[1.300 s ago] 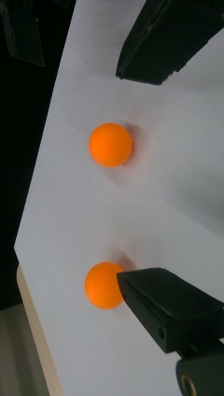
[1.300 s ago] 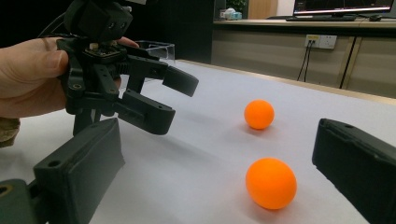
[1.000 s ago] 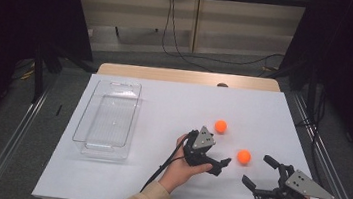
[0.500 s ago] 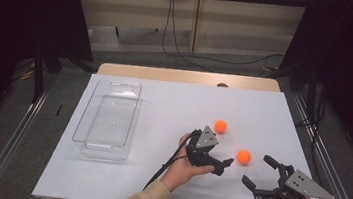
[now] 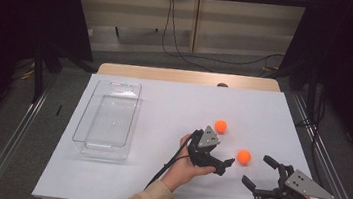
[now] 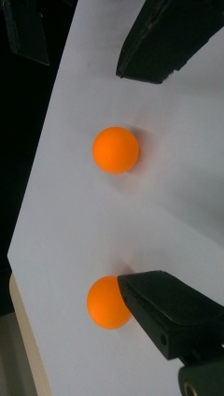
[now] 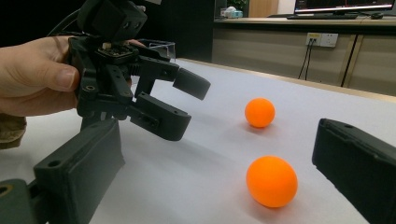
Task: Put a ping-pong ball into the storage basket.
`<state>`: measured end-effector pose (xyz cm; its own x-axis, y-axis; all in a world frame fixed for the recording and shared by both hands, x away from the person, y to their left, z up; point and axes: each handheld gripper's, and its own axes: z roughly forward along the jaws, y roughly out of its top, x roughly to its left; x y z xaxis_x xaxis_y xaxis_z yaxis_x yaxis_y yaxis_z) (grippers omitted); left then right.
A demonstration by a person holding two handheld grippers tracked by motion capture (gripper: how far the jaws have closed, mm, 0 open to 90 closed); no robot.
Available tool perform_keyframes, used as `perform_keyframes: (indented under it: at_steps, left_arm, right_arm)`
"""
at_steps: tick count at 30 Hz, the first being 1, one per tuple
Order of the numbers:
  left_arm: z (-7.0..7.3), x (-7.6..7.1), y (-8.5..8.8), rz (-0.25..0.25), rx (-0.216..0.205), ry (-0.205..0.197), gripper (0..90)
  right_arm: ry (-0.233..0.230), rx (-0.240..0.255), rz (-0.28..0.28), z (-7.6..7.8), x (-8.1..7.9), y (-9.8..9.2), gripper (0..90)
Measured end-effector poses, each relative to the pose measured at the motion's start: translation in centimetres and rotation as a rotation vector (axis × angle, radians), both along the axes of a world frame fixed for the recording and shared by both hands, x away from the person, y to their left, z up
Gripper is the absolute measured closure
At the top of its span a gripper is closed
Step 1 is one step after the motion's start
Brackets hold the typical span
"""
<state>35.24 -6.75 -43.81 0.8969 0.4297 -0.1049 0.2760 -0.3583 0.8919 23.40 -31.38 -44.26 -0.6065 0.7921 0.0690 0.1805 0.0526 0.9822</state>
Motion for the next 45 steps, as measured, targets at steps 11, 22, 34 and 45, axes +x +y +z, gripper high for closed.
perform_keyframes:
  at_steps: [11,22,34,45]
  left_arm:
    - [-0.2,0.1,-0.7,-0.019,0.01,0.004,3.1]
    - [-0.5,0.4,-0.9,-0.011,0.012,0.021,3.5]
    - [-0.9,0.7,-1.5,-0.025,0.039,0.02,3.7]
    - [-1.0,0.7,-2.1,-0.036,0.06,0.007,3.8]
  right_arm:
    - [0.002,-0.002,0.0,0.0,0.0,0.0,1.4]
    - [0.004,-0.002,0.004,-0.1,0.1,0.1,1.4]
    - [-0.007,-0.016,0.005,0.0,0.0,0.1,1.5]
    - [-0.005,-0.013,0.009,0.0,0.0,0.2,1.5]
